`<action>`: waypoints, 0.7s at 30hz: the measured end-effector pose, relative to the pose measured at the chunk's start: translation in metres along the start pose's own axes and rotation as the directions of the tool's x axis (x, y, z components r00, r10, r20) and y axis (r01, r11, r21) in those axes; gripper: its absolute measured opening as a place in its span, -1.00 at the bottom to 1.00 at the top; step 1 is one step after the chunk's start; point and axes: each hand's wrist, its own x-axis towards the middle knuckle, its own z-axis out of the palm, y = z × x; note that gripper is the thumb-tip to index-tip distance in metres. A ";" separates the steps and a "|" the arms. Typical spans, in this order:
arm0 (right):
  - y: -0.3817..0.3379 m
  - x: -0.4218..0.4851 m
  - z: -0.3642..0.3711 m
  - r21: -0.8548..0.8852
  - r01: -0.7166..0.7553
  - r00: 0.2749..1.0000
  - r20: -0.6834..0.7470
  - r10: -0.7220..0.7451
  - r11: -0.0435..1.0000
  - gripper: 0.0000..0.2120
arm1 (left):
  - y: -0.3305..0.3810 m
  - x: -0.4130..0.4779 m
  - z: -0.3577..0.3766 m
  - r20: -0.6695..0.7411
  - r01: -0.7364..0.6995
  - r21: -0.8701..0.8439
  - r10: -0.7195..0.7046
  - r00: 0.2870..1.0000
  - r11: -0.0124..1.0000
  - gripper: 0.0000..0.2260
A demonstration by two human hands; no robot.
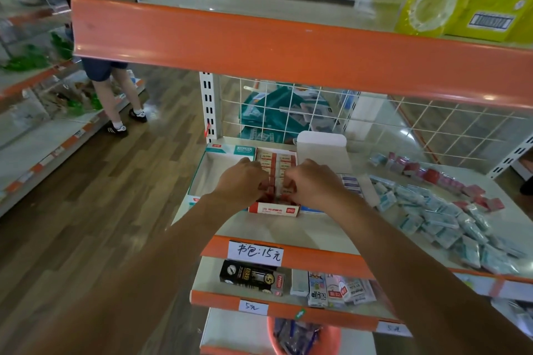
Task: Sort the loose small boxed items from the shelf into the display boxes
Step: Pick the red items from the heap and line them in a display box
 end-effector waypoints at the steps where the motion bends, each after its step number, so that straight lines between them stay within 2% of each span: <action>1: -0.002 0.001 0.000 -0.026 0.001 1.000 -0.008 -0.001 1.000 -0.82 | -0.001 0.000 0.001 0.004 -0.004 -0.001 0.004 1.000 1.000 -0.79; 7: -0.007 0.004 0.004 -0.094 0.004 1.000 -0.020 -0.006 0.996 -0.80 | -0.005 0.001 -0.002 0.067 0.004 -0.031 -0.002 0.998 1.000 -0.79; 14: 0.000 0.005 0.007 0.005 0.034 0.999 -0.017 -0.034 0.999 -0.74 | -0.002 0.003 -0.001 0.048 0.024 -0.014 -0.024 0.999 1.000 -0.82; 21: 0.001 0.003 0.009 -0.003 0.020 0.996 -0.084 -0.020 1.000 -0.64 | 0.006 0.006 -0.014 0.100 0.026 -0.077 -0.018 0.995 0.997 -0.77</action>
